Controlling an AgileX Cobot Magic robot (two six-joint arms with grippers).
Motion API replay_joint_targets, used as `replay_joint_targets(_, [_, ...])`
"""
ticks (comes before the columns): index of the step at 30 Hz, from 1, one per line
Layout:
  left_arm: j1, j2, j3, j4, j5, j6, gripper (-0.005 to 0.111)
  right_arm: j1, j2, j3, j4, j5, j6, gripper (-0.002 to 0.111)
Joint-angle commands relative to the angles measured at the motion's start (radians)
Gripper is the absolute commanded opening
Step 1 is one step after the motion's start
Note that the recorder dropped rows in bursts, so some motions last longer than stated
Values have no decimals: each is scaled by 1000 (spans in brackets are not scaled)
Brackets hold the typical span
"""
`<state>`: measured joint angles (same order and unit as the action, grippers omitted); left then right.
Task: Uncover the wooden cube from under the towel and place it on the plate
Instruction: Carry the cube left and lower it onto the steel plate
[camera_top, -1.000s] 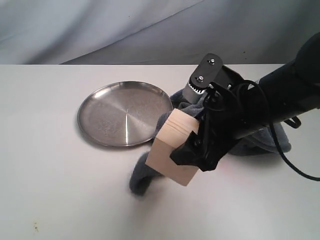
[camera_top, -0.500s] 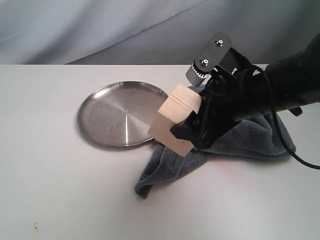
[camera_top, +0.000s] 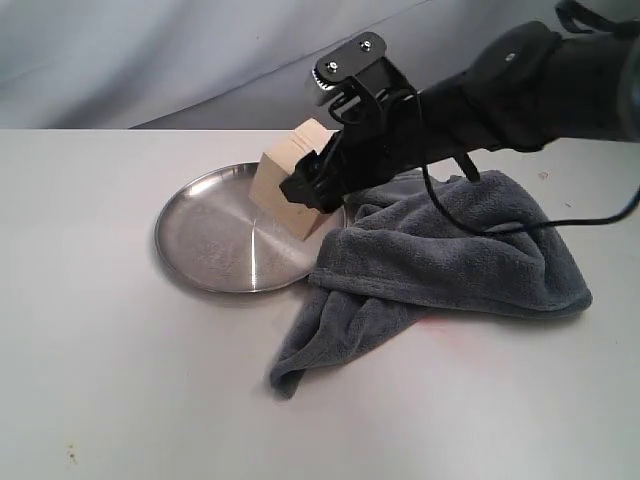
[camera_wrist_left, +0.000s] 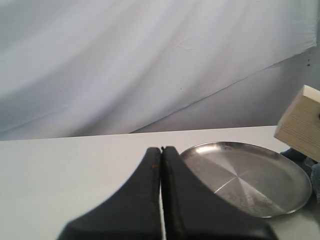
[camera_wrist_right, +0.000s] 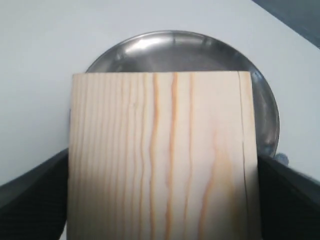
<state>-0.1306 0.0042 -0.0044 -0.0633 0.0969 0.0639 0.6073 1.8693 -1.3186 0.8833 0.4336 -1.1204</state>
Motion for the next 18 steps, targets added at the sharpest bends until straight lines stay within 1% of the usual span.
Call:
replay_joint_targets(1, [2,-4,4,-2,-11,-2,0,2,100,-139,23,26,9,43])
replay_joint_targets(4, [2,-4,4,-2,-11,-2,0,2,173,-225,23,36,49,43])
replay_joint_targets(7, [2,-4,4,-2,-11,-2,0,2,241,-322,23,67,141,43])
replay_joint_targets(9, [2,-4,4,-2,-11,-2,0,14,288,-382,-13,93,194,43])
replay_joint_targets(12, [2,-4,4,-2,-11,-2,0,49,329,-455,-176,111,330,43])
replay_joint_targets(16, [2,-4,4,-2,-11,-2,0,94,371,-556,-479,136,637,41])
replay_joint_targets(18, [2,-4,4,-2,-11,-2,0,104,393,-607,-576,187,736,41])
